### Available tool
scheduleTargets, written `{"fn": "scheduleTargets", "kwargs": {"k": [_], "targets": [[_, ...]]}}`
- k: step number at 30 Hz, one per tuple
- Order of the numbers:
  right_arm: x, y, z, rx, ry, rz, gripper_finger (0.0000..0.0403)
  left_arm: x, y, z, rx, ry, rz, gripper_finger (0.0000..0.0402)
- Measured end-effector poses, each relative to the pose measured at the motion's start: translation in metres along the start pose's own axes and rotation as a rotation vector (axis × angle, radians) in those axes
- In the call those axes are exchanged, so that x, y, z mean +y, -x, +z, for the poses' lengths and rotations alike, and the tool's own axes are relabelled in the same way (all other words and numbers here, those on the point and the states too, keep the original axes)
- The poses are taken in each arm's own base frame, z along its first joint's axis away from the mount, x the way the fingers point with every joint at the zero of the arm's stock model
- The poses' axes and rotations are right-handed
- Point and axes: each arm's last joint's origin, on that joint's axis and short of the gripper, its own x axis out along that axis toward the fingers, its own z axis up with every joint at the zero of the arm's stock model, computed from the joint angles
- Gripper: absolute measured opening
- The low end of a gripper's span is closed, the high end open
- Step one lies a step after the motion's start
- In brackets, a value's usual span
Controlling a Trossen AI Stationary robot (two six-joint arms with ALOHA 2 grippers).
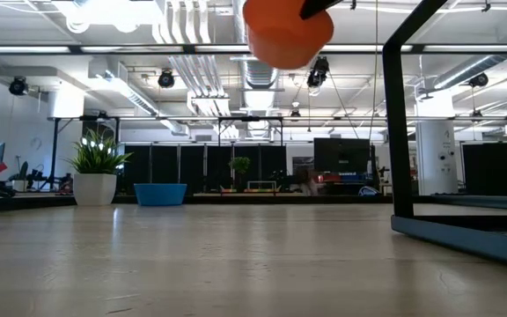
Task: Pick & Place Mini bowls
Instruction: Stack the orange bowl on the orange bowl on the shelf
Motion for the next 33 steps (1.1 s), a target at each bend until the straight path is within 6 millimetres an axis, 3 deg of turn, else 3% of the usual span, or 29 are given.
{"fn": "scheduleTargets", "kwargs": {"k": [6, 14, 23, 28, 33], "targets": [[-0.027, 0.014, 0.008, 0.003, -0.068, 0.093, 0.0008, 0.000, 0.008, 0.003, 0.005, 0.001, 0.032, 0.0076], [-0.048, 0.039, 0.010, 0.101, -0.100, 0.514, 0.0008, 0.012, 0.022, 0.007, 0.008, -0.003, 0.023, 0.0076], [-0.071, 0.071, -0.004, 0.239, -0.135, 0.709, 0.0008, 0.030, 0.031, 0.005, 0.041, 0.011, 0.007, 0.0076], [-0.072, 0.085, -0.016, 0.400, -0.175, 0.786, 0.0008, 0.040, 0.033, -0.001, 0.069, 0.039, -0.061, 0.0076], [-0.057, 0.099, -0.023, 0.509, -0.172, 0.879, 0.0008, 0.054, 0.034, -0.002, 0.076, 0.077, -0.115, 0.0076]]}}
